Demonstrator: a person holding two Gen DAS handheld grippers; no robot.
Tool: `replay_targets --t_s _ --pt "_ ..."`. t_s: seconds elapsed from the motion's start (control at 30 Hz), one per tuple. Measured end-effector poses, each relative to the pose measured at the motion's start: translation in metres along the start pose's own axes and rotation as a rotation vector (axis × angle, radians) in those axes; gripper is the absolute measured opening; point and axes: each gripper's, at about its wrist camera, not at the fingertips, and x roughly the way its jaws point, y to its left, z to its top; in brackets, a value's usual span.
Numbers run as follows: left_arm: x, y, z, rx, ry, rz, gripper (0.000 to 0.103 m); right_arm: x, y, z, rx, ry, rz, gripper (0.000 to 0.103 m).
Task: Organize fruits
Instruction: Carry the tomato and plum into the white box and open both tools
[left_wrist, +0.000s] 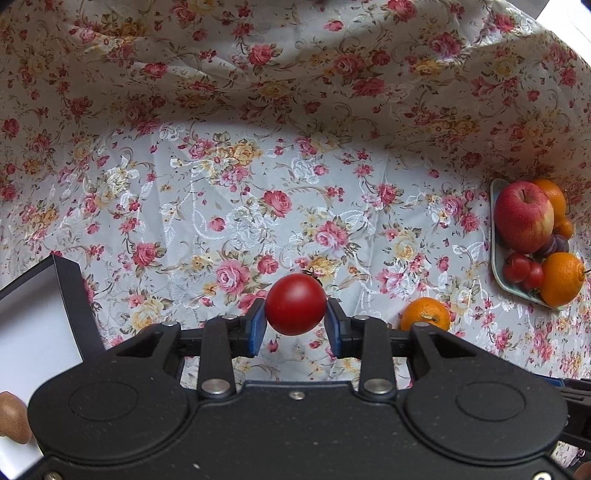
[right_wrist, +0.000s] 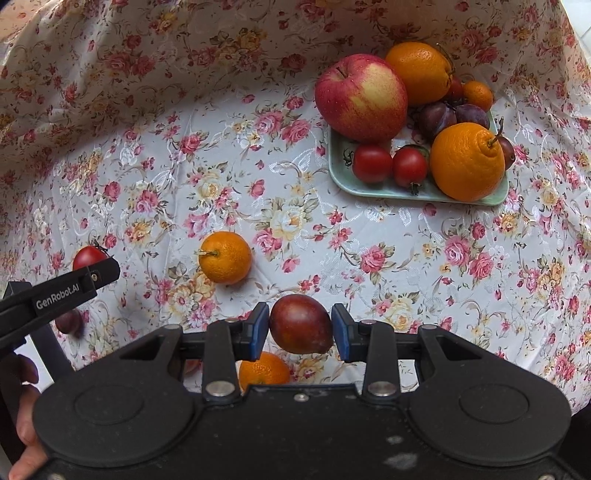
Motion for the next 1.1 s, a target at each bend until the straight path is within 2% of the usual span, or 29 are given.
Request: replay_targets --t_s 0.3,0.6,0.97,1.1 --pt "-0.022 0.025 -0.008 -0.043 -0.059 0.073 0.042 -0.009 0.018 -0.016 -0.041 -0.011 0.018 0.037" --pt "-0.048 0.055 -0.028 -0.074 -0.092 0.101 0.042 -0.028 0.044 -0.044 -0.097 -0.060 0.019 0.037" --pt "-0.070 0.111 -0.052 -0.150 -0.113 0.185 0.042 -0.051 0.109 -0.098 -0.245 -0.141 0.039 0.037" --pt "-0.074 0.135 -0.057 -0.193 -0.112 0.211 0.042 -0.058 0.135 -0.113 -0.291 -0.141 0.105 0.037"
